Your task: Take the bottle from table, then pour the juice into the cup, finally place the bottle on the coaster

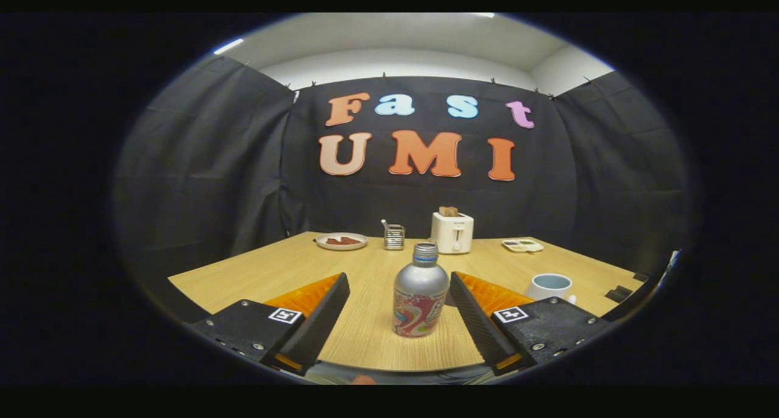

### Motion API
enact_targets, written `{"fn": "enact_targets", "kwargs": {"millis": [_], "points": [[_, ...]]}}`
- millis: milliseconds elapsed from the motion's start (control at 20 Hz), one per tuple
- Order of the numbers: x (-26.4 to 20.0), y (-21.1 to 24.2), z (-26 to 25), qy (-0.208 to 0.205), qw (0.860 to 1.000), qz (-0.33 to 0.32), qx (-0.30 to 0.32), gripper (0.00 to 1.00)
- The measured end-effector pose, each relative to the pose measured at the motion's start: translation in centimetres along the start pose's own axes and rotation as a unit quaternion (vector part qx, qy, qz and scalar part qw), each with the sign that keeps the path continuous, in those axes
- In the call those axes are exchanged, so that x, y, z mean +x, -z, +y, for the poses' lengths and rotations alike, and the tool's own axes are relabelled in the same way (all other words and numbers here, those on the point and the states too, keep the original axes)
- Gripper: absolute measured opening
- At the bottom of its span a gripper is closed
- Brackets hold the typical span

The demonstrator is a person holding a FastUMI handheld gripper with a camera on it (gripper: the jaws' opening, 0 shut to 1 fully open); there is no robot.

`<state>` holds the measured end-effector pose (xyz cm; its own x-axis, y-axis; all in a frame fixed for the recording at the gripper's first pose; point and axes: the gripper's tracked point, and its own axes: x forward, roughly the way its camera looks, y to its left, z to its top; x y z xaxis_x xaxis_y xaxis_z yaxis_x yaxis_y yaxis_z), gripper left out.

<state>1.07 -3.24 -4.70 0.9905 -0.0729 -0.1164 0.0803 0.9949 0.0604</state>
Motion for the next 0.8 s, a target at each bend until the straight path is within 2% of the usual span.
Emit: {"fn": "enact_targets", "kwargs": {"millis": [150,450,800], "points": [[0.7,2.7,-1.8,0.026,0.999,0.041,0.001,0.98],[2.3,7.6,-2.5,0.03,0.994,0.109,-0.012,0.99],[5.3,9.5,-1.2,0.014,0.992,0.128,-0.017,0.99]]}}
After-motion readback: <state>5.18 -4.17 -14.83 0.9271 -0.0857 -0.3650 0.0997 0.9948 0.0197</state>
